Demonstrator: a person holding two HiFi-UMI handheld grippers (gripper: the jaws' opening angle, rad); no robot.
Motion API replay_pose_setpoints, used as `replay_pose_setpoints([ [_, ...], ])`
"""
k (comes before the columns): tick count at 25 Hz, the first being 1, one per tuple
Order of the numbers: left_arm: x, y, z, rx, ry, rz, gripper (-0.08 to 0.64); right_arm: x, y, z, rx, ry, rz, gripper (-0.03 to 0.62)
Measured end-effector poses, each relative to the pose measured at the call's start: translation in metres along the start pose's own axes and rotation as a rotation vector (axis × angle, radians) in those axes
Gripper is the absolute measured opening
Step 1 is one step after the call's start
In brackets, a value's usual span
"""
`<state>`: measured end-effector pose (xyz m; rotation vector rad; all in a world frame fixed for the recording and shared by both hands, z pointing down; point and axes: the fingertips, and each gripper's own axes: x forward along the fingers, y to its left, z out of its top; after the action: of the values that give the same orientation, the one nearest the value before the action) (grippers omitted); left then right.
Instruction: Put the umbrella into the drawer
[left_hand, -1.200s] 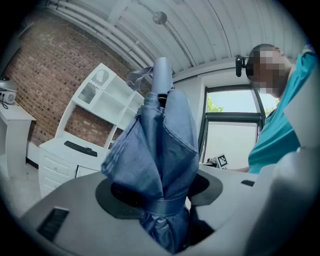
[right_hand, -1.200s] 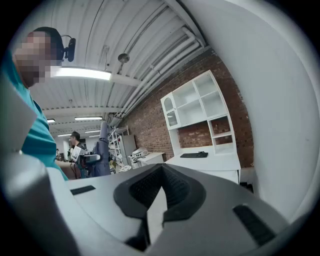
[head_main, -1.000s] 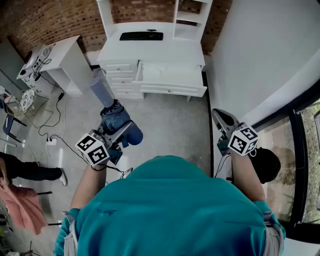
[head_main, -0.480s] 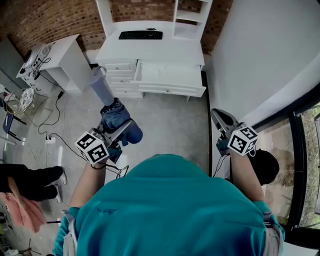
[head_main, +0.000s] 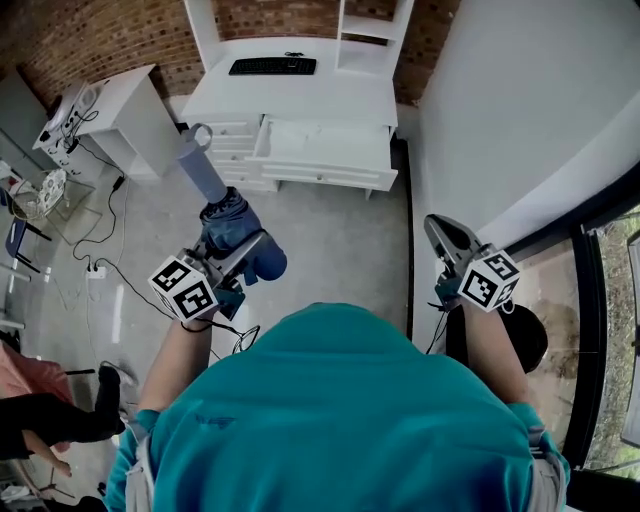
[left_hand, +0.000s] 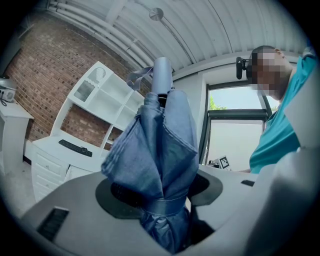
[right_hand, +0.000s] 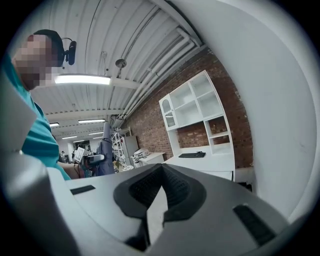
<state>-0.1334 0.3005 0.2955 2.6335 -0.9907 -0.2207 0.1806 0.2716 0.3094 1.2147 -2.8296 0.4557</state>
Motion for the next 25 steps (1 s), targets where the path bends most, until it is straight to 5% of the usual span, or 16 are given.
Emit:
replay_pose_setpoints([
  [12, 0.045, -0.002, -0.016, -0.018, 0.0, -0.008, 0.252, -0.005, -0.042, 0.0, -0.007, 0.021, 0.014, 0.023],
  [25, 0.101, 0.139, 0.018, -0.018, 0.034, -0.09, 0.252, 0.129, -0.076, 0.018, 0.002, 0.027, -0.022, 0.023],
])
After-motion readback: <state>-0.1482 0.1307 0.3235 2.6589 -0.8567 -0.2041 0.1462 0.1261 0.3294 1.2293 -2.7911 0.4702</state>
